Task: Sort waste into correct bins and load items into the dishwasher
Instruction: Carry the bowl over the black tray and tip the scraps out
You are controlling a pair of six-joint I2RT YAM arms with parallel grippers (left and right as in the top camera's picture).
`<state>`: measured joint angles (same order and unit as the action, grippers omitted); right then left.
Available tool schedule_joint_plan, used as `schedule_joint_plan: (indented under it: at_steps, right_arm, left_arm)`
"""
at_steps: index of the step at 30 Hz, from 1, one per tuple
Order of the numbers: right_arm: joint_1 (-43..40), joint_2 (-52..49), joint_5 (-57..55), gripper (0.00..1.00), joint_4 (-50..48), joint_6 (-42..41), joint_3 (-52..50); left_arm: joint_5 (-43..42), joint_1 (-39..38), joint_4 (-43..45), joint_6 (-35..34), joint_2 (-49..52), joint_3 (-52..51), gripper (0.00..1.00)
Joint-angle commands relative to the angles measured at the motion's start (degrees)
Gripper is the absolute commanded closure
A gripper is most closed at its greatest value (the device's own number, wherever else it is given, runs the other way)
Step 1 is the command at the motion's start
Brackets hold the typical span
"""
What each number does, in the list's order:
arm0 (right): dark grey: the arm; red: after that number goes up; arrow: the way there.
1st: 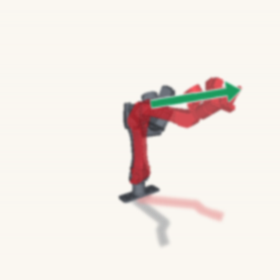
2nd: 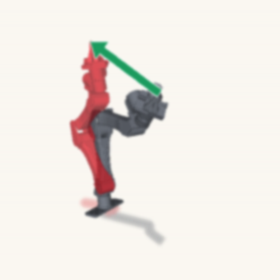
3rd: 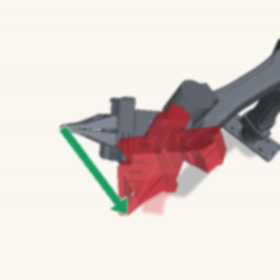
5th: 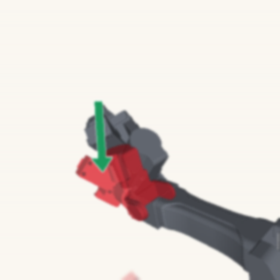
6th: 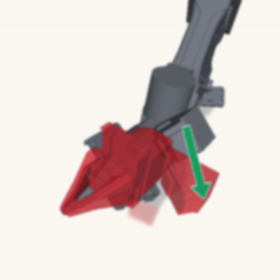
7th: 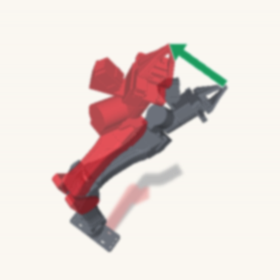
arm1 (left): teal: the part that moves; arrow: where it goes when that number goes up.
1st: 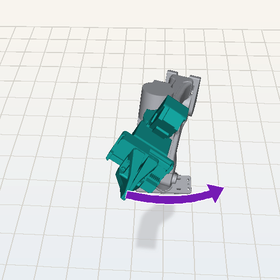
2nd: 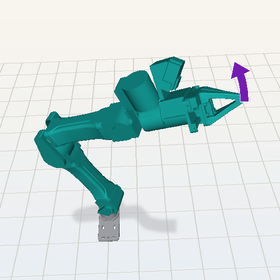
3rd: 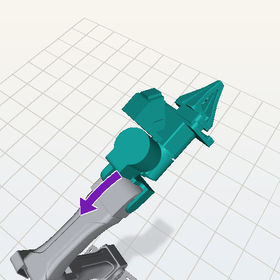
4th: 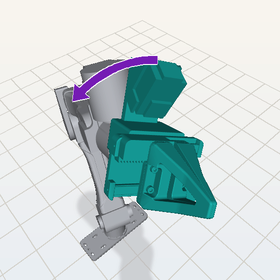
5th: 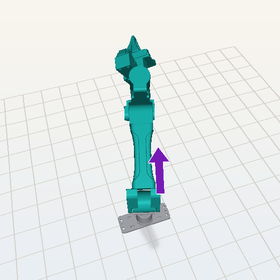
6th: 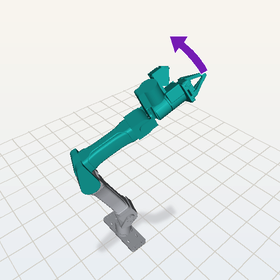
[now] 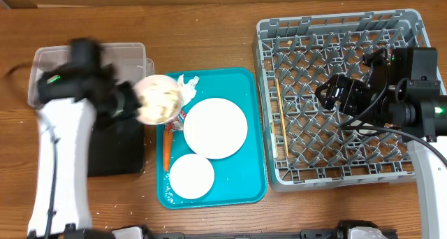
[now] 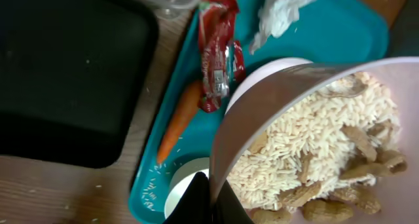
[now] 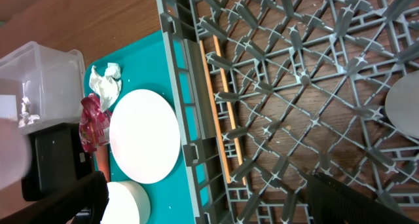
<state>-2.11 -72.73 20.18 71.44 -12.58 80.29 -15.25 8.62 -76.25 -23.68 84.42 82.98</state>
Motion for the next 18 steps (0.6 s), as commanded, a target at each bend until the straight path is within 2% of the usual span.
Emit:
schedule_joint_plan:
  at_steps: [1, 6, 8, 13, 18]
  right_arm:
    - [0.28, -0.04, 0.26, 0.0, -0.28, 0.42, -0.09]
    - [0.28, -0.04, 0.28, 0.0, -0.59, 0.42, -0.11]
    - [0.28, -0.04, 0.28, 0.0, -0.28, 0.42, -0.09]
    - [0.28, -0.04, 0.26, 0.0, 0.24, 0.44, -0.09]
    - [0.28, -0.04, 0.28, 0.0, 0.28, 0.44, -0.09]
  left_arm:
    - [-11.69, 7.85, 0.61, 3.91, -2.14, -5.97, 0.96]
    - [-26.88, 19.71, 7.41, 9.55, -2.14, -18.34, 0.96]
    - [-30.58, 23.54, 11.39, 10.43, -2.14, -23.47, 0.96]
    - [-34.8, 31.91, 21.33, 10.82, -2.1, -34.32, 0.96]
    - [-35.63, 36.57, 22.97, 12.59, -2.05, -37.62, 0.96]
